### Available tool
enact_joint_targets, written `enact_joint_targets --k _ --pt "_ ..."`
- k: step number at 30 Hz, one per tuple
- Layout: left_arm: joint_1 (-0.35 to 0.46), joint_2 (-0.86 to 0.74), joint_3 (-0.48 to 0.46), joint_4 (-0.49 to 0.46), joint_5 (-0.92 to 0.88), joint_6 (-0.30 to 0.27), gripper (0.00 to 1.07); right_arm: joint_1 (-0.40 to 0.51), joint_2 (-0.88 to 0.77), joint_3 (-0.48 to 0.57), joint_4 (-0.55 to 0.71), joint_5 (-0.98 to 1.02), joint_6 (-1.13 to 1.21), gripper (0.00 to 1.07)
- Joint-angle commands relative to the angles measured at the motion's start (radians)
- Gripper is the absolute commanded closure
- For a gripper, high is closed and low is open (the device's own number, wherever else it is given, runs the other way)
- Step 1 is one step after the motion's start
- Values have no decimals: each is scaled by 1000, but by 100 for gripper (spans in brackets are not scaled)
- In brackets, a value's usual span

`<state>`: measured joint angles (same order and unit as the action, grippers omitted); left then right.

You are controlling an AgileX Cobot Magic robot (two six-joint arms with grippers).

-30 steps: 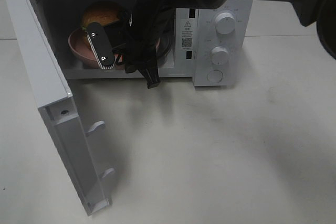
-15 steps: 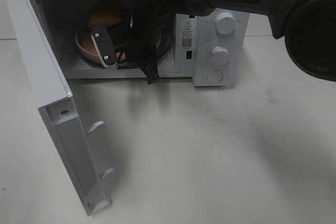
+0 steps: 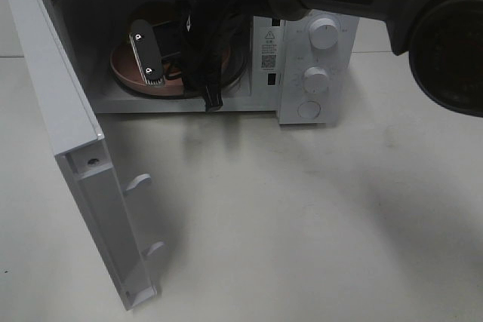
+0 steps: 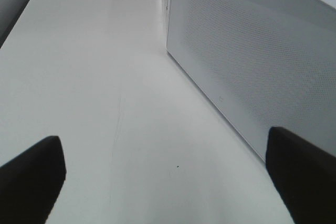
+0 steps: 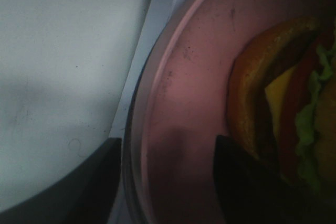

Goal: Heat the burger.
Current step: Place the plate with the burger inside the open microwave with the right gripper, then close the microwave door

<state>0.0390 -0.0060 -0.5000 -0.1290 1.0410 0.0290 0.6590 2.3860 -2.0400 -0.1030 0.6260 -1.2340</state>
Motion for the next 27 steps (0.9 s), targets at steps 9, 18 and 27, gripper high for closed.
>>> enact_joint_targets --k 9,18,27 --pt "-3 -25 4 1 -8 -4 9 3 -71 98 13 -24 80 35" --pt "-3 -25 4 1 -8 -4 9 8 -200 297 6 -137 92 32" --pt "-3 -25 4 1 -8 -4 9 8 -350 531 -10 -234 100 31"
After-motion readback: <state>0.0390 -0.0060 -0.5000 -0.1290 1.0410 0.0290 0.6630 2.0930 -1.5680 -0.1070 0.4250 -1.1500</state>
